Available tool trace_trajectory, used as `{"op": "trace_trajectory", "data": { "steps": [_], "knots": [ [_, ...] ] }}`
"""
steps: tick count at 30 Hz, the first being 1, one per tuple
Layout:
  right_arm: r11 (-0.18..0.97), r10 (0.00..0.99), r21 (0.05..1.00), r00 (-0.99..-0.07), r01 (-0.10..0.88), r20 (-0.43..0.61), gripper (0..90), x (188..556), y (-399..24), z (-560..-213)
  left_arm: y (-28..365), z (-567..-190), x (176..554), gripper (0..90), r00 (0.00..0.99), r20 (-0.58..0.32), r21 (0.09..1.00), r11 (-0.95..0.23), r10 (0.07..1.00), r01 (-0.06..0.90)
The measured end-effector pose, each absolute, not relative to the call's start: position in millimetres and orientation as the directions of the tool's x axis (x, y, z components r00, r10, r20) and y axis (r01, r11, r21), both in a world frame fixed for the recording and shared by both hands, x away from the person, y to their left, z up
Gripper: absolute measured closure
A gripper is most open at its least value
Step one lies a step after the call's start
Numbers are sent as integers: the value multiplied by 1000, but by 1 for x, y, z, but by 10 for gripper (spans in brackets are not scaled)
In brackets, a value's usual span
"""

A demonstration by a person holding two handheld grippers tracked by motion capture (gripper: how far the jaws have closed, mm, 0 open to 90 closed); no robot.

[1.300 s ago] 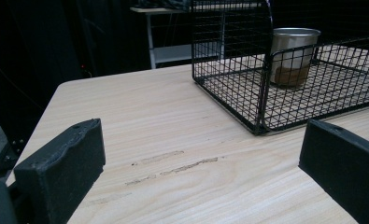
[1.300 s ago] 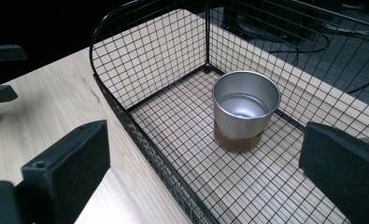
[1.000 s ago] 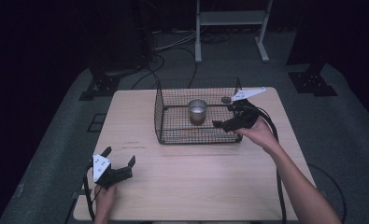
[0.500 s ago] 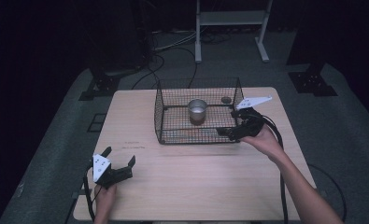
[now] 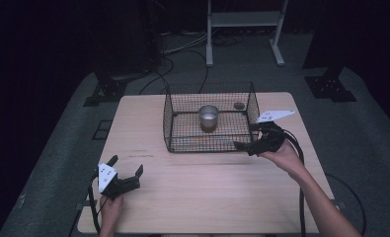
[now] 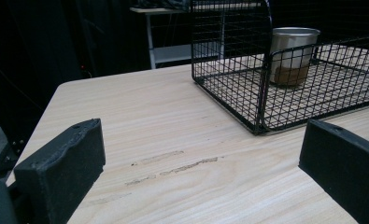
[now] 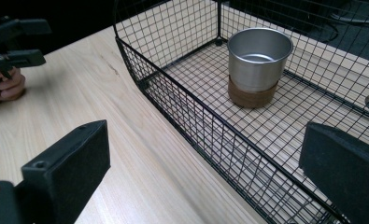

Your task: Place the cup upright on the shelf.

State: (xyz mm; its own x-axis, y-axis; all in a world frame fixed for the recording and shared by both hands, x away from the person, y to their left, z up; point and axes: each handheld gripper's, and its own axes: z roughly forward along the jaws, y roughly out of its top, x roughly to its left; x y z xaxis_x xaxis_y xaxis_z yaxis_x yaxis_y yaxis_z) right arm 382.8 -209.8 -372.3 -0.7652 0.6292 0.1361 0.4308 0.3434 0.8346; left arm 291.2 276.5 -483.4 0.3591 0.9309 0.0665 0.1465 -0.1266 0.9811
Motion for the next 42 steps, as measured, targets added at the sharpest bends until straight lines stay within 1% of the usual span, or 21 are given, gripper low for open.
{"op": "trace_trajectory", "data": {
  "steps": [8, 23, 30, 40, 42],
  "knots": [
    [327, 630, 846, -765, 420, 136, 14, 373, -218, -373, 277, -483, 291, 0, 360, 70, 980, -131, 930, 148],
    [302, 648, 849, -747, 434, 151, 13, 358, -236, -382, 277, -483, 291, 0, 360, 68, 981, -129, 930, 148],
    [307, 656, 848, -742, 431, 140, 14, 350, -243, -387, 277, -483, 291, 0, 360, 70, 980, -131, 930, 147],
    [284, 664, 851, -731, 443, 159, 13, 333, -257, -400, 277, -483, 291, 0, 361, 72, 980, -133, 930, 149],
    [262, 662, 849, -725, 459, 188, 13, 331, -259, -406, 277, -483, 291, 0, 361, 72, 980, -134, 930, 149]
  ]
}}
